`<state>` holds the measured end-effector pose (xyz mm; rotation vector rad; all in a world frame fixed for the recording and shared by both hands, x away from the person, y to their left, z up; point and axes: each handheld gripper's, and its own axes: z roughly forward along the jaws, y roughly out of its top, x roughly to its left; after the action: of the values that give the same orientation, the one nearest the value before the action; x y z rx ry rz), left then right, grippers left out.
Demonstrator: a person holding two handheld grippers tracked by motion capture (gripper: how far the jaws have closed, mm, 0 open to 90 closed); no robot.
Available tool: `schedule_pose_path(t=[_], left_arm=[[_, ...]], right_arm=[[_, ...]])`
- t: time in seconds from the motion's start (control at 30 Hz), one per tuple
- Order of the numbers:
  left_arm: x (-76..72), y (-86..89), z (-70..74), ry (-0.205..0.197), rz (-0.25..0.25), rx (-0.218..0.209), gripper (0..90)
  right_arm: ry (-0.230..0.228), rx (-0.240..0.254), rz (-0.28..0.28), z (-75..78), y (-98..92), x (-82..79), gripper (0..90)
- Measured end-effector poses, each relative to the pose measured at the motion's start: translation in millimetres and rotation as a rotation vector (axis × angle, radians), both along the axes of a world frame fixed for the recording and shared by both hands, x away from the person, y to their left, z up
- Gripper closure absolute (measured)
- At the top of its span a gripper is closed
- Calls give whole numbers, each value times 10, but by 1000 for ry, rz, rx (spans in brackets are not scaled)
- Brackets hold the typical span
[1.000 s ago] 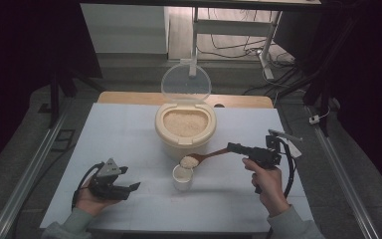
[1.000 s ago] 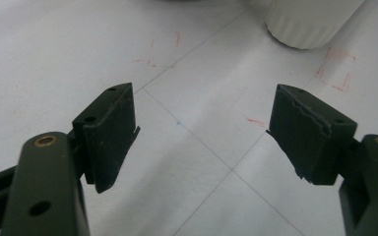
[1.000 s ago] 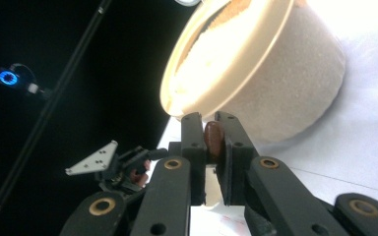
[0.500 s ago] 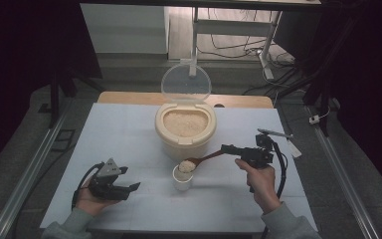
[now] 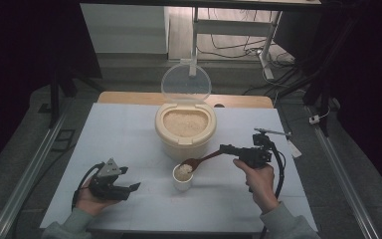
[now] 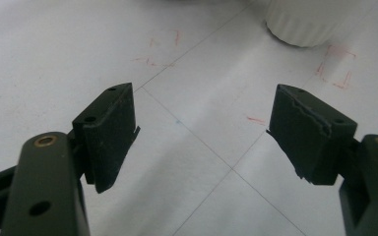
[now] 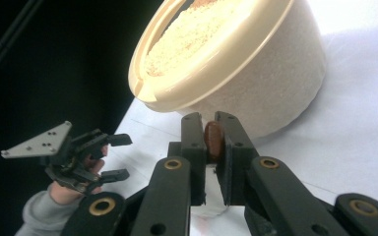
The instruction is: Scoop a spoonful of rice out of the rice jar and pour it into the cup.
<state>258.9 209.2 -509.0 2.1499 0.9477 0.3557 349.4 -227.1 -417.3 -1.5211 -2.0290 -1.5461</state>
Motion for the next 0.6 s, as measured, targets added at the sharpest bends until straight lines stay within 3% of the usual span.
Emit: schedule_pose_path(t=[0.13,0.6], left_arm=[[-2,-1,1,0,0,0,258],[-1,0,2,0,0,1,258]], right_arm=[[-36,-16,9,22,20,-31,826],[-268,-158,74,214,181,-219,826]])
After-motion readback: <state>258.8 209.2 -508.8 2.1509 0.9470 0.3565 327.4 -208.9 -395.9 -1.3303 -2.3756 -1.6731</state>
